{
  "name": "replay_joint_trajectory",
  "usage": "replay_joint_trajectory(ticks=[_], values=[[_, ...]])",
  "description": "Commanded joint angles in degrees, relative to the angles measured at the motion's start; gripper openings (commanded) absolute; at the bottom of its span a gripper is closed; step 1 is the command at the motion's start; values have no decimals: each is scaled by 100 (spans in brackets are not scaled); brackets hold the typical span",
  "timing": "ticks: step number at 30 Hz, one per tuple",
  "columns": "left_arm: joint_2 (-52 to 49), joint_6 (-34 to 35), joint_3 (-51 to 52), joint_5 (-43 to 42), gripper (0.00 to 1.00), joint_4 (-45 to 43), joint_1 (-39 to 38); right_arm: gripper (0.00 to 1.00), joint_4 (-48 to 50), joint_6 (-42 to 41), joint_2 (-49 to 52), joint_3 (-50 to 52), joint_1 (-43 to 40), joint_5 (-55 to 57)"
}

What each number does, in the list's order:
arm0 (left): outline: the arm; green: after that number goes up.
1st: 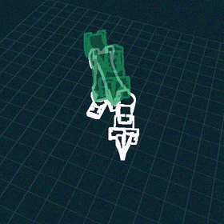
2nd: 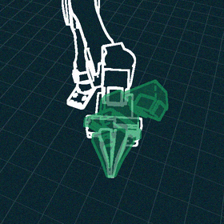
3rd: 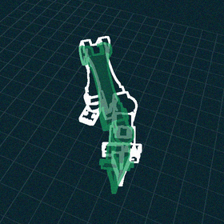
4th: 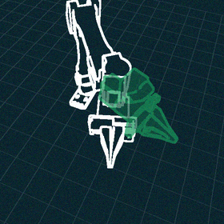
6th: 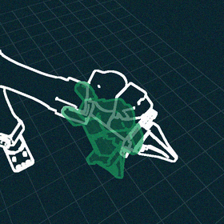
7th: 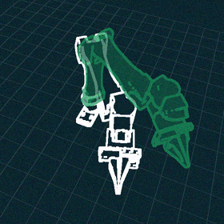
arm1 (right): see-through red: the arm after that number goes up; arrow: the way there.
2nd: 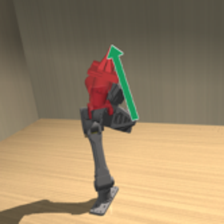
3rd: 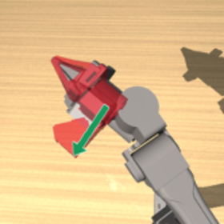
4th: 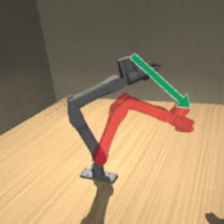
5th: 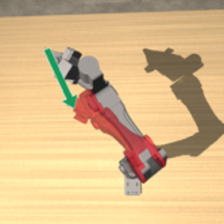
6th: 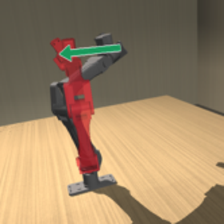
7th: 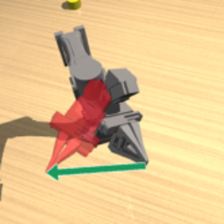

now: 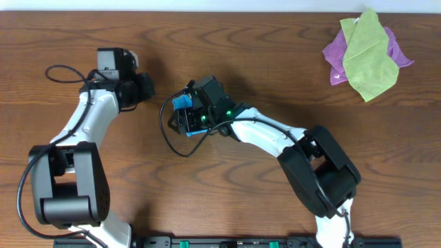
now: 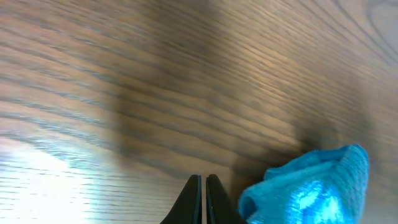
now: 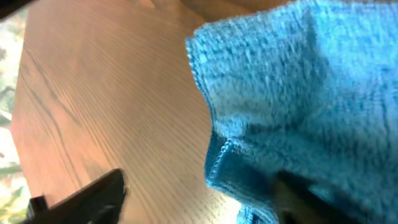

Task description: Fold the cloth

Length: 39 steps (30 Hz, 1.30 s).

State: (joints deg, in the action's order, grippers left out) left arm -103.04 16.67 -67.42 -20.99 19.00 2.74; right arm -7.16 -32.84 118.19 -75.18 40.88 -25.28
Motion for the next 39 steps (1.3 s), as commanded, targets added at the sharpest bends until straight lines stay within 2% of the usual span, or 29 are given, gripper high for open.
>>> replay_joint_trajectory(ticks=[1,2,3,13,18,35,37,39], values=[[162,-35,-216,-11,6,48,109,88,-229,136,-417,-101,-7,199],[166,-37,-247,-9,6,59,111,99,-363,238,-522,-101,-44,297],[168,-37,-282,-11,6,76,109,99,-503,334,-660,-101,-90,398],[199,7,-588,-144,6,256,109,99,-1252,667,-1703,-101,-535,968],[203,9,-595,-166,6,343,109,99,-1626,839,-1757,-101,-684,1228],[203,7,-595,-962,6,361,98,98,-573,874,-516,-101,-868,1412],[203,7,-595,-1021,8,376,98,97,-411,796,-428,-101,-868,1364],[203,7,-595,-1021,16,391,98,97,-293,748,-365,-101,-868,1307]])
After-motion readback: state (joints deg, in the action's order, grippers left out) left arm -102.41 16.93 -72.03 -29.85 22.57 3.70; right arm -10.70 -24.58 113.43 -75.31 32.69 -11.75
